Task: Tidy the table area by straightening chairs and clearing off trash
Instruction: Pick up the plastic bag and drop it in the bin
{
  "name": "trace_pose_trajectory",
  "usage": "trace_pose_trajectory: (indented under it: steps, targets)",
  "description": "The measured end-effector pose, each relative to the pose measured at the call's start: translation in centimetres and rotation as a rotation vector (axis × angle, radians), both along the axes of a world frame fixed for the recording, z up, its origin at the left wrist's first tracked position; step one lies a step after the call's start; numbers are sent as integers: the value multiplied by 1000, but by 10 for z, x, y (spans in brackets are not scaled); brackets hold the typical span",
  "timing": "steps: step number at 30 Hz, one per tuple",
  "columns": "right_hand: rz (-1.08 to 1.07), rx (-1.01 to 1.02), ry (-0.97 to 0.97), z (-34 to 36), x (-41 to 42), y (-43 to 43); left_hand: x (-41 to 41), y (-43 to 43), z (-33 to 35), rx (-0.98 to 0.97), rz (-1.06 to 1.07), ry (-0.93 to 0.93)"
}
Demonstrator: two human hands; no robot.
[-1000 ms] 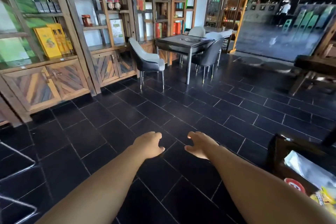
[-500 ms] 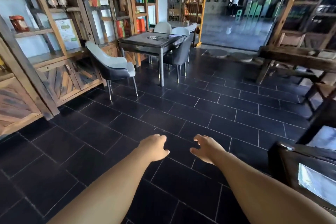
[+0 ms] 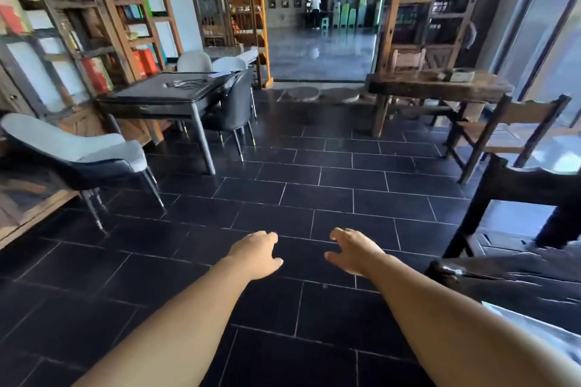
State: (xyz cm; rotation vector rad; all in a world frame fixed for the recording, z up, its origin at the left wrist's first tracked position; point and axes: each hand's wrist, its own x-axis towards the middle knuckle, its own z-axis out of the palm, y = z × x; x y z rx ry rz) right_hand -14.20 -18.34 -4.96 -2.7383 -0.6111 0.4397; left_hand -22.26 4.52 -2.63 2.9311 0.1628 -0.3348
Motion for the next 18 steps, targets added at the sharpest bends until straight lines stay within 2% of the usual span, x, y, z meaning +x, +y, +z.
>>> trace_pose_trajectory:
  steps: [7, 18]
  targets:
    - [-178, -26, 9, -9, 92, -61, 132, -49, 3, -11, -157, 13]
    - [-573, -28, 49, -24, 170, -142, 317, -135, -13, 56, -553, 82]
